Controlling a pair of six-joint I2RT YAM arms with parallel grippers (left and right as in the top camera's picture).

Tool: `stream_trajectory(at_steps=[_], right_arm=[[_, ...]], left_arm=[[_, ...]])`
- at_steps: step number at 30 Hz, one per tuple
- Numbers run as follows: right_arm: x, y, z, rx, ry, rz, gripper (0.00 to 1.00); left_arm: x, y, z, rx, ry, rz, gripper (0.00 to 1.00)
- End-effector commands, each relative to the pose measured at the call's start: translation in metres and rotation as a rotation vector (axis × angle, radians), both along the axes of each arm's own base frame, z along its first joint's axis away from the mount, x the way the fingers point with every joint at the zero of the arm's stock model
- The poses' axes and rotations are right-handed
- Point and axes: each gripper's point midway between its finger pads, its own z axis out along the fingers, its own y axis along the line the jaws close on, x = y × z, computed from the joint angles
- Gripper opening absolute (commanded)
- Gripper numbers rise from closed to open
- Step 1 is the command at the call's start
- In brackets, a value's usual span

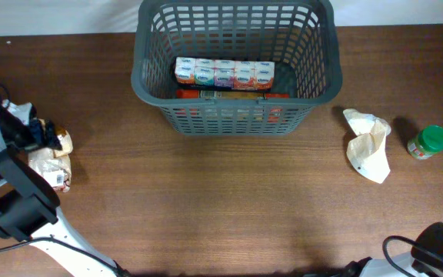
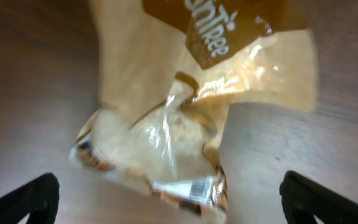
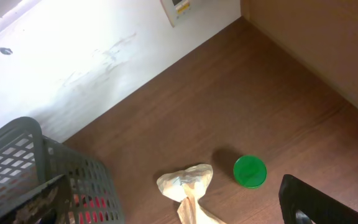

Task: Pack container
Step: 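Move the left gripper to the bread bag and grasp it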

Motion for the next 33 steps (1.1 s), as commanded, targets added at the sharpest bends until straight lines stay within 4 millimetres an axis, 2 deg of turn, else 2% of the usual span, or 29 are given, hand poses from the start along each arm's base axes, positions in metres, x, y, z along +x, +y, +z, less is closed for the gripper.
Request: stream_trajectory(at_steps=[1,3,14,16,18,21,23,24,25,26,27,30,33], right_arm=[[0.000,-0.002,-0.001,0.003,0.002,-0.007,0.99],[0.000,-0.002,-0.001,0.003,0.002,-0.007,0.99],[0.000,-0.002,-0.001,0.003,0.002,-0.007,0.99],[0.000,-0.002,-0.001,0.003,0.002,-0.007,0.99],[0.000,-0.002,-0.001,0.003,0.002,-0.007,0.99],[0.000,-0.002,-0.001,0.003,0.002,-0.007,0.99],[0.000,-0.002,-0.001,0.003,0.002,-0.007,0.99],[0.000,-0.002,-0.001,0.003,0.002,-0.007,0.99],[0.000,-0.002,-0.001,0.003,0.002,-0.007,0.99],[0.000,-0.002,-0.001,0.003,0.002,-0.007,0.99],[0.000,-0.002,-0.001,0.003,0.002,-0.007,0.99],[0.000,-0.002,-0.001,0.003,0.002,-0.007,0.99],[0.000,-0.002,-0.001,0.003,0.002,-0.007,0.99]], left_arm=[[-0.012,0.010,-0.019,0.043,0.044,-0.034,1.00],[-0.011,0.015,-0.029,0.072,0.042,-0.054,1.00],[-0.016,0.013,-0.064,0.054,0.036,-0.150,0.97],[-0.021,0.011,-0.069,0.038,0.048,-0.196,0.89],[-0.026,0.007,-0.075,0.011,0.049,-0.242,0.75],[-0.036,0.000,-0.088,-0.042,0.046,-0.249,0.70],[-0.044,-0.002,-0.095,-0.061,0.065,-0.238,0.62],[-0.047,-0.002,-0.097,-0.067,0.068,-0.234,0.49],[-0.047,-0.003,-0.097,-0.077,0.064,-0.229,0.32],[-0.047,-0.004,-0.097,-0.082,0.059,-0.228,0.08],[-0.046,-0.004,-0.096,-0.082,0.055,-0.228,0.02],[-0.041,-0.003,-0.087,-0.081,0.054,-0.232,0.02],[-0.032,-0.002,-0.066,-0.078,0.051,-0.243,0.02]])
